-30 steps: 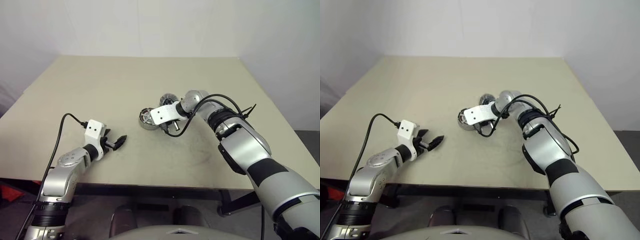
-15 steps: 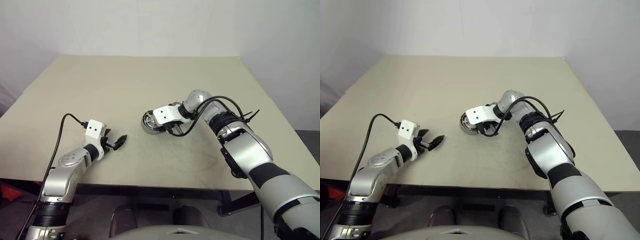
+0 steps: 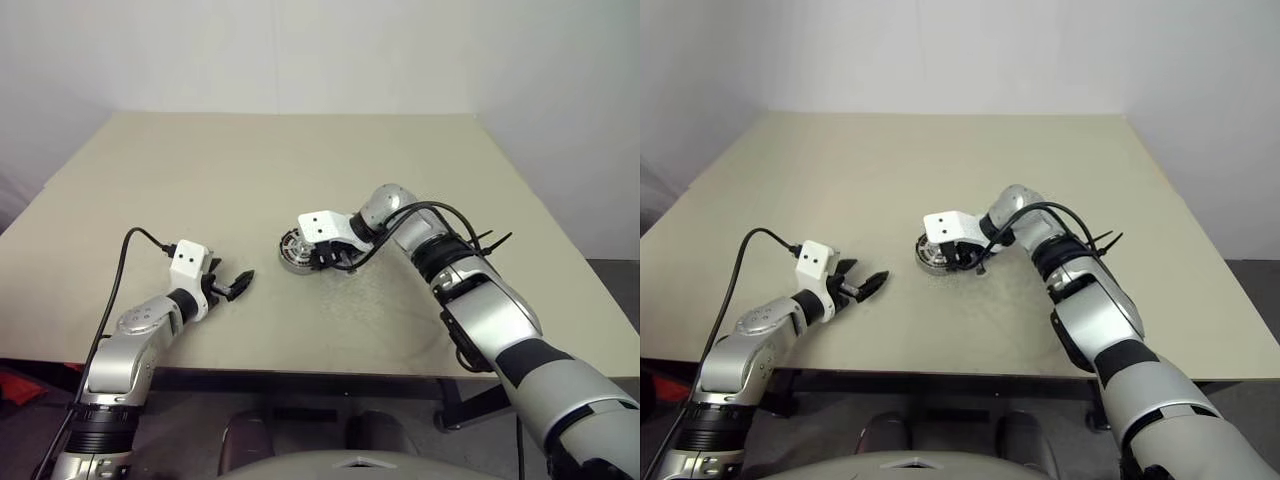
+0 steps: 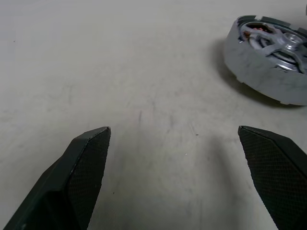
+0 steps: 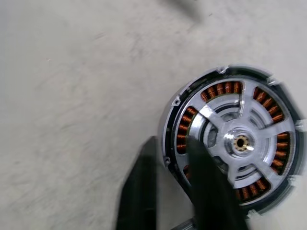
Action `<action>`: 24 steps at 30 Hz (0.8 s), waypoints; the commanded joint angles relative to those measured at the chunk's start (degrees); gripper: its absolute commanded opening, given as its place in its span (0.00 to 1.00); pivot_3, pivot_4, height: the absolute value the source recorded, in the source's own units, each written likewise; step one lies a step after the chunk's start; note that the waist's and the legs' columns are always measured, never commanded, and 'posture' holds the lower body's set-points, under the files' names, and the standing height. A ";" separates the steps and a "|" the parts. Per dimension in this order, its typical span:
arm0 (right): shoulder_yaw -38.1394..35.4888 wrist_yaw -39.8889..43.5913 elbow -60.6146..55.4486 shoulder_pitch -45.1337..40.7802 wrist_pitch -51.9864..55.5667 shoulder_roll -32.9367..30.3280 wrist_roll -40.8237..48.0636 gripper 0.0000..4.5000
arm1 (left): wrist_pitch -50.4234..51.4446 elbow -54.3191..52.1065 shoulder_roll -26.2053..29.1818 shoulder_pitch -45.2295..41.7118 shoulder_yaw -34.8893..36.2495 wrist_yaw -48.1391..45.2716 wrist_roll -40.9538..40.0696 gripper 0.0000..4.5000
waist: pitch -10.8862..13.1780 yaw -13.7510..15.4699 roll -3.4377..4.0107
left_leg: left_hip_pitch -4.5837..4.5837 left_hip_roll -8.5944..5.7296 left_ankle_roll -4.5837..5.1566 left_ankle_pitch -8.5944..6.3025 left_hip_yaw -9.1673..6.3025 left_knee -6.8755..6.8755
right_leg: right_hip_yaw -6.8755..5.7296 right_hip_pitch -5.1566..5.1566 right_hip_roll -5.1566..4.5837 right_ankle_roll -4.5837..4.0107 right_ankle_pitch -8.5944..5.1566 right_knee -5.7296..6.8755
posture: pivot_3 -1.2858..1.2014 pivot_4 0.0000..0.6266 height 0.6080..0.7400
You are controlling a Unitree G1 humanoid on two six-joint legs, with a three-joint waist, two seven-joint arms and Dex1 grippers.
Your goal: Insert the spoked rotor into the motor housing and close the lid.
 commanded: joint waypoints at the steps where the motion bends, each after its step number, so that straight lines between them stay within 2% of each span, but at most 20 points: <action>1: -1.94 0.13 -2.57 -0.67 2.36 0.41 2.66 0.50 | -0.86 -1.52 0.43 -0.09 1.15 0.14 0.13 1.00 | 0.00 0.01 0.00 | 0.00 0.00 0.00 0.00 0.00 0.00 | 0.00 0.00 0.00 0.00 0.00 0.00 | 0.52 0.00 1.00; 2: -1.99 1.96 -3.35 -0.95 3.15 0.20 3.50 0.58 | -0.85 -1.55 0.43 -0.06 1.14 0.15 0.14 1.00 | 0.00 0.05 0.00 | 0.00 0.00 0.00 0.00 0.00 0.00 | 0.00 0.00 0.00 0.00 0.00 0.00 | 0.52 0.00 1.00; 6: -3.21 9.19 -9.58 -1.13 8.73 -0.68 8.44 0.58 | -0.77 -1.61 0.45 -0.03 1.15 0.11 0.08 1.00 | 0.00 0.04 0.00 | -0.01 0.00 0.01 -0.01 0.00 0.00 | -0.01 -0.01 0.00 0.00 0.00 -0.05 | 0.52 0.00 1.00; 8: -4.92 12.25 -16.25 -0.77 15.85 -0.89 12.74 0.58 | -0.74 -1.58 0.47 -0.21 1.14 -0.02 -0.02 1.00 | 0.01 0.06 0.00 | -0.01 0.01 0.02 -0.01 -0.01 -0.01 | -0.01 -0.01 0.00 0.00 0.00 -0.06 | 0.52 0.00 1.00; 12: -8.34 10.72 -26.28 -0.50 29.71 -0.63 19.44 0.58 | -0.74 -1.61 0.56 -0.52 1.15 -0.53 -0.36 1.00 | 0.00 0.14 -0.01 | 0.02 0.03 0.01 -0.01 -0.01 -0.01 | -0.01 0.00 0.04 0.00 0.00 -0.05 | 0.52 0.00 1.00; 15: -13.51 3.31 -27.49 -2.51 34.83 0.09 22.76 0.58 | -0.56 -1.99 0.64 -0.69 1.19 -1.24 -1.02 1.00 | 0.00 0.15 -0.01 | 0.06 0.03 0.00 0.00 -0.01 -0.01 | 0.00 0.04 0.03 0.01 0.00 -0.05 | 0.52 0.00 1.00; 20: -16.49 -10.16 -19.28 -3.18 26.00 -4.34 18.25 0.58 | 0.13 -1.37 1.10 -1.52 1.19 -2.35 -1.57 1.00 | -0.02 0.63 -0.04 | 0.09 0.00 -0.07 0.04 -0.01 -0.01 | 0.00 0.05 0.00 0.01 0.00 -0.04 | 0.52 0.00 1.00; 24: -16.29 -17.78 -10.39 -3.26 19.34 -11.42 13.53 0.58 | 0.47 0.21 1.70 -2.97 0.76 -3.48 -1.76 1.00 | -0.01 1.33 -0.04 | 0.05 -0.08 -0.11 0.06 0.00 0.00 | 0.00 0.04 -0.05 0.02 0.00 -0.08 | 0.52 0.00 1.00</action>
